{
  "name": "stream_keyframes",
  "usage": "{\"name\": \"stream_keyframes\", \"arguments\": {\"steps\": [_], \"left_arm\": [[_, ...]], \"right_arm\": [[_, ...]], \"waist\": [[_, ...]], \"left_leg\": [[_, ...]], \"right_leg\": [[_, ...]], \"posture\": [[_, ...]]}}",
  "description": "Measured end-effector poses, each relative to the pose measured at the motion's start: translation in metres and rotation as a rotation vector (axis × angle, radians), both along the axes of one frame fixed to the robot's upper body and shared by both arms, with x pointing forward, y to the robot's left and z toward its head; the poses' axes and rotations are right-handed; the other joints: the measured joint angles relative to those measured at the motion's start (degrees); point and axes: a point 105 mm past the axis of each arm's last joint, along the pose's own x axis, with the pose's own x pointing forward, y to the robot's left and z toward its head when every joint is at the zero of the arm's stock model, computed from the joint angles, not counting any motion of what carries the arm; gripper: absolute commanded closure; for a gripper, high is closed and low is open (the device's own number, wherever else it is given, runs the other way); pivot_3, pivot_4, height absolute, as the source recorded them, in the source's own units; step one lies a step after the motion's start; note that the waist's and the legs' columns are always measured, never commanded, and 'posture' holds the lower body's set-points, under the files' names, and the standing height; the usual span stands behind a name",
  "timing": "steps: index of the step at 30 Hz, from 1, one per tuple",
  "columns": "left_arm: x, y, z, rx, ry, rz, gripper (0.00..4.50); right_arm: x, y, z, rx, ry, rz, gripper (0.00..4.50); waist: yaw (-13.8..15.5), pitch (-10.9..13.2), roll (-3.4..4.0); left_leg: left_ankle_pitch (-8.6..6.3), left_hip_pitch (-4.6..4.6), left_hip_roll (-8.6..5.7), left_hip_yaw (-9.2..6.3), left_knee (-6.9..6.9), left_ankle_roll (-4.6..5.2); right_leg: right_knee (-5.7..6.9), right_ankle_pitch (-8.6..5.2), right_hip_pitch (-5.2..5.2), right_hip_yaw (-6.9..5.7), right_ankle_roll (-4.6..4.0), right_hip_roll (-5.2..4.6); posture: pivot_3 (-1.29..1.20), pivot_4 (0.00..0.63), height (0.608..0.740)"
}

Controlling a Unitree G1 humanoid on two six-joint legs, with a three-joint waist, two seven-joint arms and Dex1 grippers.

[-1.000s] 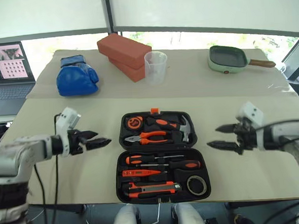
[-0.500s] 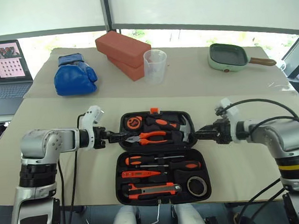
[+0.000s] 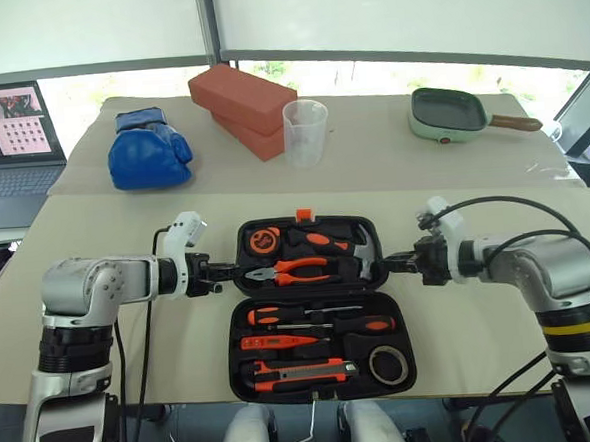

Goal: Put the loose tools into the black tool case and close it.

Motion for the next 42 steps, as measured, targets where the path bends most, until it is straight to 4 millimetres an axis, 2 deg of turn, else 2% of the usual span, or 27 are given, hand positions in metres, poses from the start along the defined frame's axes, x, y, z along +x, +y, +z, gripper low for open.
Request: {"name": "stream_keyframes", "arguments": {"steps": [9, 18, 21, 24, 30, 34, 40, 41, 42], "left_arm": [[0.008, -0.003, 0.004, -0.011, -0.097, 0.008, 4.47], [0.032, -0.015, 0.044, -0.003, -0.526, 0.041, 4.47], [0.03, -0.017, 0.038, 0.063, -0.628, 0.031, 4.47], [0.024, -0.016, 0.017, 0.164, -0.743, 0.016, 4.47], [0.014, -0.013, 0.013, 0.274, -0.975, 0.06, 4.47], [0.008, -0.012, 0.011, 0.306, -1.037, 0.065, 4.47], [-0.01, -0.005, 0.01, 0.339, -1.08, 0.084, 4.47], [-0.015, -0.004, 0.009, 0.338, -1.074, 0.087, 3.72], [-0.019, -0.001, 0.007, 0.339, -1.061, 0.098, 3.52]], "right_arm": [[0.006, 0.0, 0.005, 0.003, -0.064, -0.016, 4.5], [0.028, -0.001, 0.033, -0.043, -0.36, -0.082, 4.5], [0.03, -0.002, 0.035, -0.092, -0.458, -0.073, 4.5], [0.025, -0.001, 0.027, -0.168, -0.575, -0.031, 4.5], [0.009, -0.001, 0.019, -0.221, -0.761, -0.011, 4.5], [0.0, -0.001, 0.016, -0.263, -0.863, 0.012, 4.5], [-0.025, -0.001, 0.006, -0.341, -1.032, 0.106, 4.5], [-0.03, -0.001, 0.003, -0.348, -1.051, 0.127, 4.5], [-0.035, -0.001, 0.0, -0.353, -1.061, 0.143, 4.11]], "waist": [[0.0, 0.0, -0.01], [0.0, 0.0, -0.01], [0.1, 0.0, 0.0], [0.2, 0.0, 0.0], [0.2, 0.0, 0.01], [0.1, 0.0, 0.02], [-0.5, 0.0, 0.03], [-0.6, 0.0, 0.02], [-0.7, 0.0, 0.02]], "left_leg": [[0.02, -0.19, 0.0, 0.0, 0.02, -0.03], [0.02, -0.66, 0.0, 0.01, -0.02, -0.03], [0.02, -0.71, -0.02, 0.04, -0.06, -0.03], [0.0, -0.75, 0.01, 0.05, -0.11, 0.0], [-0.09, -0.44, 0.09, 0.07, -0.12, 0.11], [-0.09, -0.19, 0.12, 0.08, -0.16, 0.11], [-0.1, -0.09, 0.15, 0.12, -0.17, 0.1], [-0.1, -0.02, 0.18, 0.12, -0.19, 0.1], [-0.1, 0.03, 0.21, 0.14, -0.19, 0.1]], "right_leg": [[0.03, 0.02, -0.17, 0.01, -0.01, -0.01], [-0.15, 0.06, -0.56, -0.01, 0.02, -0.02], [-0.15, 0.07, -0.61, -0.01, 0.04, -0.03], [-0.16, 0.07, -0.61, -0.03, 0.04, -0.03], [-0.48, 0.07, -0.26, -0.04, 0.05, -0.06], [-0.45, 0.07, -0.06, -0.04, 0.05, -0.06], [-0.3, 0.06, -0.07, 0.01, 0.04, -0.05], [-0.3, 0.05, -0.02, 0.01, 0.02, -0.04], [-0.28, 0.04, 0.0, 0.02, 0.0, -0.04]], "posture": [[0.0, 0.15, 0.738], [0.0, 0.15, 0.738], [0.0, 0.15, 0.738], [0.0, 0.15, 0.738], [0.0, 0.15, 0.738], [0.0, 0.15, 0.738], [0.0, 0.15, 0.738], [0.0, 0.15, 0.738], [0.0, 0.15, 0.738]]}}
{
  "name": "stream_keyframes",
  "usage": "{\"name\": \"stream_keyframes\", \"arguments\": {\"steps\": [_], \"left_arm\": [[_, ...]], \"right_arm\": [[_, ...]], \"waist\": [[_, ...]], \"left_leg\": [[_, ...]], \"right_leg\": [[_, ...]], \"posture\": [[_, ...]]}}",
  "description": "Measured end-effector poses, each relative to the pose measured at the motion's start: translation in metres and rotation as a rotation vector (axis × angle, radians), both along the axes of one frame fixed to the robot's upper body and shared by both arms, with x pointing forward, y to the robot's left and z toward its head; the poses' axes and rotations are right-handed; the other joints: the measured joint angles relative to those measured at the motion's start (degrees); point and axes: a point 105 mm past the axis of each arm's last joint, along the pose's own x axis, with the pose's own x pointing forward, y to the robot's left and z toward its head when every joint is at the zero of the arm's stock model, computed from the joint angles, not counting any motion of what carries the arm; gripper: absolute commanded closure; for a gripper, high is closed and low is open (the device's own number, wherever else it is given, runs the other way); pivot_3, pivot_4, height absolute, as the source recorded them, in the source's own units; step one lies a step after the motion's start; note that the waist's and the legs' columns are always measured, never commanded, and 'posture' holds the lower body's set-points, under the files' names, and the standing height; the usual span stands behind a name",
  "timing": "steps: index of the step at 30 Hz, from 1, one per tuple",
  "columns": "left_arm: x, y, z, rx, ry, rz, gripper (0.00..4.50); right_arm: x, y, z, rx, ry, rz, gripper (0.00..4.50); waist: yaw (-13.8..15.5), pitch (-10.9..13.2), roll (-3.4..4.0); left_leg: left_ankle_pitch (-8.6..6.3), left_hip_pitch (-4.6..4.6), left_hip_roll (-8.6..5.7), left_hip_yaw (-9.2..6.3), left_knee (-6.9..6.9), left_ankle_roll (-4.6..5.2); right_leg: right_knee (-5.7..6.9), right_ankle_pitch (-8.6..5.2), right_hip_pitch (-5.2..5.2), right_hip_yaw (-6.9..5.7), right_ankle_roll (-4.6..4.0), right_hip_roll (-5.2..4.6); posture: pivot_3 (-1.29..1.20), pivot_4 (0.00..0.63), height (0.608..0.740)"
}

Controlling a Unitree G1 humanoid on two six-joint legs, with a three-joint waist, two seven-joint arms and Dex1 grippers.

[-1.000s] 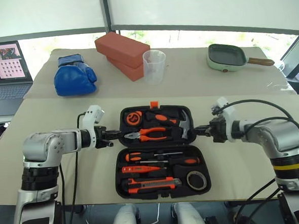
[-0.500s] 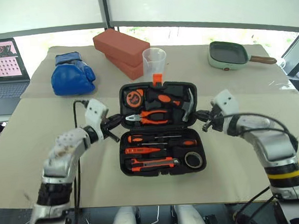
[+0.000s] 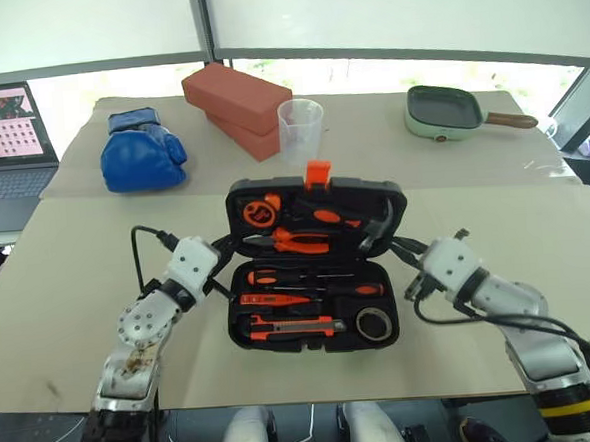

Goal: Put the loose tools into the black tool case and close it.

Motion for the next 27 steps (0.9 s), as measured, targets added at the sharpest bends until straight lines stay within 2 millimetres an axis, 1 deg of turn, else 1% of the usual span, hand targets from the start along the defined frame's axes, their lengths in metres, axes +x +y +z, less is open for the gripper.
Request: {"name": "stream_keyframes", "arguments": {"steps": [1, 2, 3, 5, 6, 7, 10, 11, 12, 13, 14, 15, 16, 17, 18, 20, 21, 22, 23, 24, 27], "left_arm": [[-0.004, 0.003, -0.001, 0.0, 0.01, 0.008, 3.16], [-0.009, 0.006, -0.003, -0.001, 0.025, 0.019, 2.72], [-0.015, 0.011, -0.006, -0.008, 0.054, 0.042, 2.42], [-0.027, 0.033, -0.011, -0.021, 0.123, 0.117, 1.7], [-0.034, 0.047, -0.011, -0.032, 0.168, 0.162, 1.29], [-0.041, 0.057, -0.007, -0.049, 0.203, 0.184, 1.05], [-0.07, 0.07, -0.001, -0.036, 0.328, 0.157, 1.05], [-0.082, 0.079, -0.003, -0.036, 0.408, 0.141, 1.05], [-0.088, 0.086, -0.006, -0.026, 0.471, 0.129, 1.05], [-0.088, 0.098, -0.006, -0.014, 0.524, 0.129, 1.05], [-0.08, 0.108, -0.003, -0.01, 0.532, 0.142, 0.98], [-0.07, 0.113, 0.002, -0.016, 0.517, 0.144, 1.25], [-0.058, 0.113, 0.007, -0.012, 0.493, 0.126, 1.51], [-0.042, 0.11, 0.012, -0.003, 0.468, 0.098, 1.75], [-0.028, 0.104, 0.014, 0.006, 0.447, 0.059, 2.17], [-0.007, 0.094, 0.014, 0.034, 0.433, 0.0, 2.98], [0.006, 0.087, 0.013, 0.055, 0.425, -0.039, 3.36], [0.016, 0.078, 0.012, 0.074, 0.415, -0.078, 3.77], [0.026, 0.069, 0.01, 0.089, 0.41, -0.116, 4.04], [0.033, 0.059, 0.007, 0.104, 0.41, -0.157, 4.42], [0.054, 0.033, -0.003, 0.15, 0.406, -0.257, 4.47]], "right_arm": [[-0.004, 0.0, -0.002, -0.01, -0.003, 0.008, 3.72], [-0.008, -0.001, -0.006, -0.024, 0.003, 0.015, 3.43], [-0.016, -0.007, -0.015, -0.048, 0.039, 0.01, 3.16], [-0.033, -0.02, -0.034, -0.092, 0.129, -0.009, 2.45], [-0.043, -0.027, -0.039, -0.117, 0.175, -0.008, 2.1], [-0.051, -0.032, -0.037, -0.126, 0.207, -0.006, 2.01], [-0.082, -0.038, -0.023, -0.142, 0.348, 0.072, 2.01], [-0.099, -0.041, -0.023, -0.133, 0.465, 0.108, 2.01], [-0.112, -0.041, -0.024, -0.14, 0.556, 0.151, 2.01], [-0.129, -0.04, -0.029, -0.132, 0.684, 0.211, 2.01], [-0.135, -0.035, -0.028, -0.111, 0.74, 0.259, 2.54], [-0.135, -0.031, -0.025, -0.098, 0.745, 0.29, 2.82], [-0.133, -0.027, -0.022, -0.097, 0.741, 0.315, 3.09], [-0.13, -0.021, -0.02, -0.103, 0.733, 0.348, 3.47], [-0.128, -0.016, -0.02, -0.108, 0.732, 0.379, 3.81], [-0.123, -0.008, -0.021, -0.111, 0.732, 0.411, 4.49], [-0.12, -0.003, -0.022, -0.116, 0.725, 0.43, 4.5], [-0.116, 0.002, -0.021, -0.12, 0.711, 0.449, 4.5], [-0.112, 0.006, -0.022, -0.122, 0.706, 0.461, 4.5], [-0.11, 0.01, -0.023, -0.124, 0.704, 0.472, 4.5], [-0.097, 0.021, -0.025, -0.12, 0.692, 0.49, 4.5]], "waist": [[0.0, 0.0, 0.01], [0.0, 0.0, 0.01], [0.0, 0.0, 0.0], [0.1, 0.0, 0.01], [0.1, 0.0, 0.04], [0.1, 0.0, 0.05], [0.1, 0.0, 0.05], [0.1, 0.0, 0.03], [0.2, 0.0, 0.03], [0.5, 0.1, 0.02], [1.0, 0.1, 0.0], [1.4, 0.1, -0.01], [1.6, 0.1, 0.0], [1.9, 0.1, 0.02], [2.2, 0.1, 0.03], [2.2, 0.1, -0.05], [2.2, 0.0, -0.09], [2.2, 0.0, -0.12], [2.1, 0.0, -0.12], [2.1, 0.0, -0.13], [1.7, 0.0, -0.14]], "left_leg": [[0.0, 0.04, 0.02, 0.02, -0.01, 0.0], [0.0, 0.08, 0.02, 0.02, -0.02, 0.0], [0.0, 0.07, 0.04, 0.02, -0.01, 0.0], [0.0, 0.02, 0.07, 0.03, -0.02, -0.01], [0.0, 0.02, 0.09, 0.05, 0.0, -0.01], [0.0, 0.07, 0.1, 0.07, 0.02, -0.01], [-0.01, 0.36, 0.2, 0.11, 0.0, -0.01], [-0.05, 0.62, 0.28, 0.11, -0.02, -0.07], [-0.1, 0.81, 0.34, 0.11, -0.03, -0.12], [-0.11, 1.09, 0.39, 0.04, -0.05, -0.14], [-0.12, 1.36, 0.47, 0.01, -0.03, -0.18], [-0.4, 1.42, 0.49, 0.01, -0.04, -0.7], [-0.4, 1.42, 0.49, 0.03, -0.03, -0.74], [-0.39, 1.41, 0.47, 0.07, 0.0, -0.79], [-0.39, 1.39, 0.46, 0.15, -0.01, -0.8], [-0.37, 1.32, 0.43, 0.21, 0.02, -0.76], [-0.29, 1.24, 0.41, 0.23, 0.02, -0.61], [-0.13, 1.02, 0.38, 0.25, 0.03, -0.3], [-0.14, 0.92, 0.32, 0.24, 0.02, -0.29], [-0.17, 0.82, 0.17, 0.2, 0.05, -0.3], [-0.25, 0.25, 0.15, 0.19, 0.14, -0.32]], "right_leg": [[0.02, -0.01, 0.02, 0.01, -0.01, -0.01], [0.02, -0.01, 0.05, 0.01, -0.01, -0.01], [0.02, -0.03, 0.05, 0.01, -0.02, -0.01], [0.03, -0.05, 0.0, 0.01, -0.03, -0.04], [0.07, -0.06, -0.01, 0.02, -0.03, -0.07], [0.08, -0.06, 0.03, 0.02, -0.03, -0.09], [0.08, -0.1, 0.31, -0.01, -0.08, -0.11], [0.0, -0.24, 0.6, -0.07, -0.18, -0.05], [-0.01, -0.51, 0.75, -0.09, -0.45, -0.01], [-0.05, -0.77, 0.89, -0.21, -0.68, 0.02], [-0.06, -1.01, 0.94, -0.31, -0.45, 0.04], [-0.05, -1.03, 0.95, -0.32, -0.44, 0.05], [-0.06, -1.02, 0.96, -0.31, -0.44, 0.04], [-0.05, -1.02, 0.96, -0.3, -0.44, 0.02], [-0.08, -0.99, 0.95, -0.28, -0.46, 0.0], [-0.04, -0.77, 0.92, -0.26, -0.63, 0.0], [-0.05, -0.61, 0.93, -0.27, -0.85, 0.04], [-0.03, -0.53, 0.91, -0.26, -0.73, 0.08], [-0.06, -0.31, 0.87, -0.27, -0.37, 0.13], [0.03, -0.29, 0.79, -0.29, -0.33, 0.15], [0.01, -0.34, 0.31, -0.31, -0.28, 0.24]], "posture": [[0.0, 0.15, 0.738], [0.0, 0.15, 0.738], [0.0, 0.15, 0.738], [0.0, 0.15, 0.738], [0.0, 0.15, 0.738], [0.0, 0.15, 0.738], [0.0, 0.15, 0.738], [0.0, 0.15, 0.738], [0.0, 0.15, 0.738], [0.0, 0.15, 0.738], [0.0, 0.15, 0.738], [0.0, 0.15, 0.738], [0.0, 0.15, 0.738], [0.0, 0.15, 0.738], [0.0, 0.15, 0.738], [0.0, 0.15, 0.738], [0.0, 0.15, 0.738], [0.0, 0.15, 0.738], [0.0, 0.15, 0.738], [0.0, 0.15, 0.738], [0.0, 0.15, 0.738]]}}
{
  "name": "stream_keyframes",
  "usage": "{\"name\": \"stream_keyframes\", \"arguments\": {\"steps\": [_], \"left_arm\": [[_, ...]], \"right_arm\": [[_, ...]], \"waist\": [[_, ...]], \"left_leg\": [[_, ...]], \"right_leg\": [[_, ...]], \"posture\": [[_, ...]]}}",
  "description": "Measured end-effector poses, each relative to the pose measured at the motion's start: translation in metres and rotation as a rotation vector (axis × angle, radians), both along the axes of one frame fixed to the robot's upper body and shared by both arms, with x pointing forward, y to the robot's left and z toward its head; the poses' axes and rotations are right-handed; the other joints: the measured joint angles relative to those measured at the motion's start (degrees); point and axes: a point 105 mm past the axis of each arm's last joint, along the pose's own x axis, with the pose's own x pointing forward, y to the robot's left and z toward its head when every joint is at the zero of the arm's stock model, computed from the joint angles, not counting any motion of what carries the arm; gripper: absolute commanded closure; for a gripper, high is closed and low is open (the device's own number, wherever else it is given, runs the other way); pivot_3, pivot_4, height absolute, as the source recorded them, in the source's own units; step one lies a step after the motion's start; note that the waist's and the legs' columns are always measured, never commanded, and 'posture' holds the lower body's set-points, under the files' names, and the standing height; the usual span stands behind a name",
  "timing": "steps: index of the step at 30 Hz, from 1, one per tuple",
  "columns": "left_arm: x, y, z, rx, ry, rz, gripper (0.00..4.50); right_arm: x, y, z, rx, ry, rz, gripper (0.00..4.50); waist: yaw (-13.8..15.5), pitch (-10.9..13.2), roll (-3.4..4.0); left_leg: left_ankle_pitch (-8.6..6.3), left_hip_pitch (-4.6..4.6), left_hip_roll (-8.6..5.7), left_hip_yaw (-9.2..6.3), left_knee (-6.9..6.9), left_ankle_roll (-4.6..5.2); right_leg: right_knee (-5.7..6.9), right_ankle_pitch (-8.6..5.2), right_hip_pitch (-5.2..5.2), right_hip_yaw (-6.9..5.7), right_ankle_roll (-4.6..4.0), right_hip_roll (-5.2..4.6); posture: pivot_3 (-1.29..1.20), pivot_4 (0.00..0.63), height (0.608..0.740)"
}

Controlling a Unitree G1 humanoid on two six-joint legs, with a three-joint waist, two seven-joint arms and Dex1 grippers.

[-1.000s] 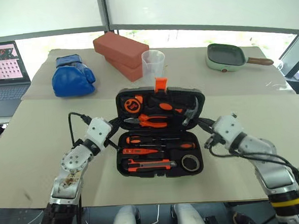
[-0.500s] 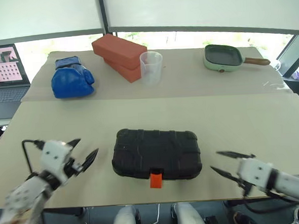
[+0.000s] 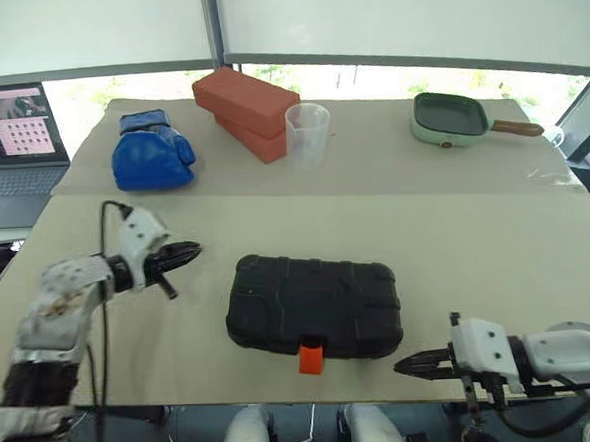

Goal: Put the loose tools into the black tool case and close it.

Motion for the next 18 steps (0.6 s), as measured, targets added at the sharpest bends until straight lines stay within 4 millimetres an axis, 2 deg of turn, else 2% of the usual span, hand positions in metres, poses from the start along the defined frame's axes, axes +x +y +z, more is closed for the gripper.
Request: {"name": "stream_keyframes", "arguments": {"steps": [4, 7, 9, 13, 18], "left_arm": [[0.01, -0.023, -0.009, 0.03, 0.015, -0.088, 4.47], [0.006, -0.039, -0.015, 0.055, 0.04, -0.181, 4.47], [-0.004, -0.033, -0.014, 0.093, 0.077, -0.236, 4.47], [-0.026, -0.034, -0.012, 0.143, 0.108, -0.345, 4.47], [-0.032, -0.031, -0.014, 0.161, 0.126, -0.362, 4.47]], "right_arm": [[0.009, 0.01, -0.002, 0.019, 0.006, 0.006, 4.5], [0.028, 0.01, 0.003, 0.017, -0.041, -0.048, 4.5], [0.046, 0.003, 0.005, 0.021, -0.057, -0.126, 4.5], [0.071, -0.018, 0.011, 0.001, -0.113, -0.253, 4.5], [0.071, -0.026, 0.015, 0.0, -0.125, -0.28, 4.5]], "waist": [[-0.5, 0.0, -0.01], [-0.6, 0.0, -0.01], [-1.0, 0.0, -0.05], [-0.8, 0.0, 0.03], [-0.1, 0.0, 0.03]], "left_leg": [[0.01, -0.34, -0.05, -0.01, 0.09, 0.01], [0.01, -0.32, -0.13, -0.01, 0.09, 0.02], [0.02, -0.31, -0.11, -0.01, 0.11, 0.03], [0.01, -0.3, -0.15, -0.01, 0.1, 0.06], [0.01, -0.35, -0.17, -0.02, 0.14, 0.09]], "right_leg": [[0.08, 0.02, -0.4, 0.12, 0.04, -0.01], [0.12, 0.06, -0.38, 0.14, 0.12, -0.07], [0.16, 0.08, -0.39, 0.17, 0.13, -0.06], [0.19, 0.05, -0.39, 0.18, 0.18, -0.13], [0.19, 0.05, -0.38, 0.17, 0.2, -0.15]], "posture": [[0.0, 0.15, 0.738], [0.0, 0.15, 0.738], [0.0, 0.15, 0.738], [0.0, 0.15, 0.738], [0.0, 0.15, 0.738]]}}
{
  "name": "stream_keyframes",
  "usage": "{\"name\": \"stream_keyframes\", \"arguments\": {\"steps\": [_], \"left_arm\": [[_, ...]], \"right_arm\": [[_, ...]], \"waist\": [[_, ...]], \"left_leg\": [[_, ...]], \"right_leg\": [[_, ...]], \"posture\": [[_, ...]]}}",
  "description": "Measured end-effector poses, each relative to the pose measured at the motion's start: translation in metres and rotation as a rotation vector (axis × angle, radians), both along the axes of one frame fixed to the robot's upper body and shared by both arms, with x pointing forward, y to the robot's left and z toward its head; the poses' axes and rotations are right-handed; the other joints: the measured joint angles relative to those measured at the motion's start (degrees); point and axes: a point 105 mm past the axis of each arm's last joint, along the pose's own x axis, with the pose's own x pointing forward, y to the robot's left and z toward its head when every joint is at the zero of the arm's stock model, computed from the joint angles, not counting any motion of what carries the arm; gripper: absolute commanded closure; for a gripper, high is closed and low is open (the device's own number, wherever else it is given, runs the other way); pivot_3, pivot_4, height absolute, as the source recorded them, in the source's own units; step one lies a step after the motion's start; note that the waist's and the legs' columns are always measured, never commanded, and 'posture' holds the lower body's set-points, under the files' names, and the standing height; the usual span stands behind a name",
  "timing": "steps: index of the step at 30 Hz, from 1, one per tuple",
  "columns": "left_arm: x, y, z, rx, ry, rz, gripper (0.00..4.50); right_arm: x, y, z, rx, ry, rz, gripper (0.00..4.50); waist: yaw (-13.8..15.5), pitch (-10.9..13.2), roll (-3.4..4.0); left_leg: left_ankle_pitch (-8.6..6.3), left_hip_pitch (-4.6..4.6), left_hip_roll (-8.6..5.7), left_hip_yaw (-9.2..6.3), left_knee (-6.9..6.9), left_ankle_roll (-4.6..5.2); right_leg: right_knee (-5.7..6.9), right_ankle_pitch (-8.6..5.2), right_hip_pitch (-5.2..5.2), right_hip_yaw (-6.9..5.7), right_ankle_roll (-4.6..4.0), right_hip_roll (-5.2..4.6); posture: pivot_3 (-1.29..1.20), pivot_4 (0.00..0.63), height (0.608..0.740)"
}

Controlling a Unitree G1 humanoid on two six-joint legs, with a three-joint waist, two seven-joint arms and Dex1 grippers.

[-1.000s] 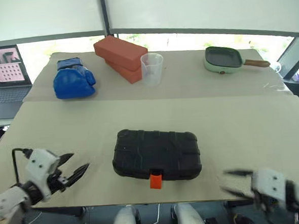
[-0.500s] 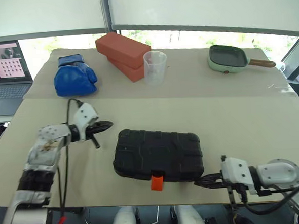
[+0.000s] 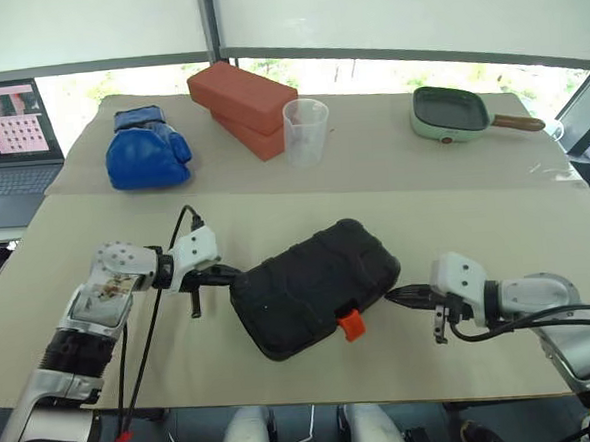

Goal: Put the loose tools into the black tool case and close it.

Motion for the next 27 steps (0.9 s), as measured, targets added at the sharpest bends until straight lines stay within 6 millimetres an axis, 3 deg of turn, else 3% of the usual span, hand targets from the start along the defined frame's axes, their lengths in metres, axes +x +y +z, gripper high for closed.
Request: {"name": "stream_keyframes", "arguments": {"steps": [1, 5, 7, 9, 11, 15, 21, 27], "left_arm": [[0.002, 0.001, 0.004, -0.003, -0.002, 0.007, 4.47], [0.017, 0.0, 0.053, -0.056, -0.074, 0.025, 4.47], [0.012, -0.018, 0.077, -0.095, -0.058, -0.057, 4.47], [-0.001, -0.042, 0.087, -0.077, -0.065, -0.183, 4.47], [-0.012, -0.061, 0.078, -0.043, -0.049, -0.288, 4.47], [-0.023, -0.085, 0.035, 0.033, 0.004, -0.389, 4.47], [-0.016, -0.093, 0.032, 0.073, -0.128, -0.44, 4.47], [-0.015, -0.093, 0.03, 0.063, -0.126, -0.423, 4.47]], "right_arm": [[-0.004, -0.001, 0.001, 0.006, 0.011, 0.007, 4.5], [-0.02, 0.006, 0.012, 0.068, 0.042, 0.071, 4.5], [-0.033, 0.013, 0.015, 0.081, 0.08, 0.139, 4.5], [-0.041, 0.024, 0.018, 0.087, 0.088, 0.21, 4.5], [-0.044, 0.033, 0.016, 0.092, 0.1, 0.252, 4.5], [-0.041, 0.047, 0.014, 0.095, 0.094, 0.303, 4.5], [-0.034, 0.063, 0.006, 0.092, 0.091, 0.328, 4.5], [-0.034, 0.058, -0.014, 0.032, 0.123, 0.301, 4.5]], "waist": [[0.1, 0.0, 0.0], [0.2, 0.0, -0.01], [0.2, 0.0, -0.01], [0.1, 0.0, 0.01], [-0.1, 0.0, 0.04], [-0.5, 0.0, 0.03], [0.2, -0.1, 0.07], [0.1, -0.1, 0.08]], "left_leg": [[0.02, -0.06, 0.0, -0.02, 0.02, 0.04], [0.02, -0.16, -0.02, -0.17, 0.17, 0.06], [0.02, -0.22, -0.04, -0.25, 0.2, 0.07], [0.0, -0.19, -0.06, -0.26, 0.23, 0.1], [0.0, -0.14, -0.1, -0.26, 0.23, 0.1], [0.02, -0.14, -0.1, -0.26, 0.23, 0.08], [0.0, 0.0, -0.14, -0.28, 0.34, 0.11], [-0.01, 0.5, -0.12, -0.29, 0.34, 0.13]], "right_leg": [[0.0, 0.0, -0.01, -0.05, 0.02, 0.0], [0.01, 0.02, 0.02, -0.13, 0.06, -0.01], [0.01, 0.0, 0.02, -0.16, 0.1, 0.0], [-0.01, -0.01, 0.07, -0.11, 0.13, -0.01], [-0.02, -0.02, 0.1, -0.04, 0.14, -0.01], [0.08, -0.01, 0.02, 0.03, 0.13, 0.05], [0.05, 0.0, 0.24, 0.01, 0.15, 0.0], [0.04, -0.01, 0.77, -0.02, 0.16, 0.01]], "posture": [[0.0, 0.15, 0.738], [0.0, 0.15, 0.738], [0.0, 0.15, 0.738], [0.0, 0.15, 0.738], [0.0, 0.15, 0.738], [0.0, 0.15, 0.738], [0.0, 0.15, 0.738], [0.0, 0.15, 0.738]]}}
